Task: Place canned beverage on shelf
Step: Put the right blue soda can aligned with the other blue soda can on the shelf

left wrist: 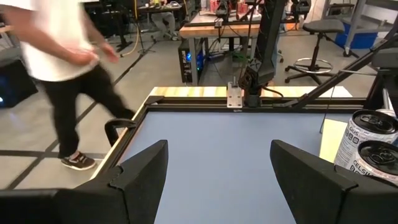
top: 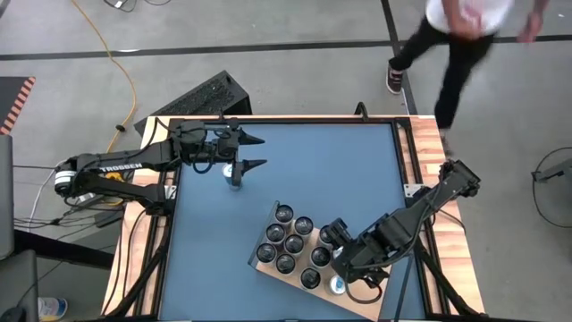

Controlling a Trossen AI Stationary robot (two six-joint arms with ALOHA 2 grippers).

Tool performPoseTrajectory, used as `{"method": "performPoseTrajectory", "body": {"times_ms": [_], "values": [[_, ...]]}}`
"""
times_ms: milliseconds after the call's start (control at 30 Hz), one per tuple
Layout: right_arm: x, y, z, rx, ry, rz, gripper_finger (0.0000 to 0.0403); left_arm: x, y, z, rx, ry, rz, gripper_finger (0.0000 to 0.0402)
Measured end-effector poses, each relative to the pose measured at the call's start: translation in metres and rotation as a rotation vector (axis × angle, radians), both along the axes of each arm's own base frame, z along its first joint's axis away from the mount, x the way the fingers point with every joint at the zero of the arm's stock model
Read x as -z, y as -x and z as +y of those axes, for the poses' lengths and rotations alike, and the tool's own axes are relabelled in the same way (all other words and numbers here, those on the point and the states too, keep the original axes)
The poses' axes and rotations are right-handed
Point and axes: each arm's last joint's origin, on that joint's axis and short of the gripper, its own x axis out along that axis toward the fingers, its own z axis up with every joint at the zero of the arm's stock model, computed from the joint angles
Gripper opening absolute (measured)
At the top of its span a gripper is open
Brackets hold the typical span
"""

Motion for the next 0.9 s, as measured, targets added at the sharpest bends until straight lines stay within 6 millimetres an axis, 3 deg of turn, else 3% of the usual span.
{"method": "performPoseTrajectory", "body": {"times_ms": [600,900], "values": [[0.0004,-0.0009,-0.0025,-0.018,-0.028,0.031,0.027,0.0011,0.0,0.0,0.001,-0.006,0.012,0.027],[0.0001,0.0014,0.0007,0.069,-0.063,0.041,0.027,0.0016,0.0001,0.0,0.001,-0.004,0.017,0.027]]}}
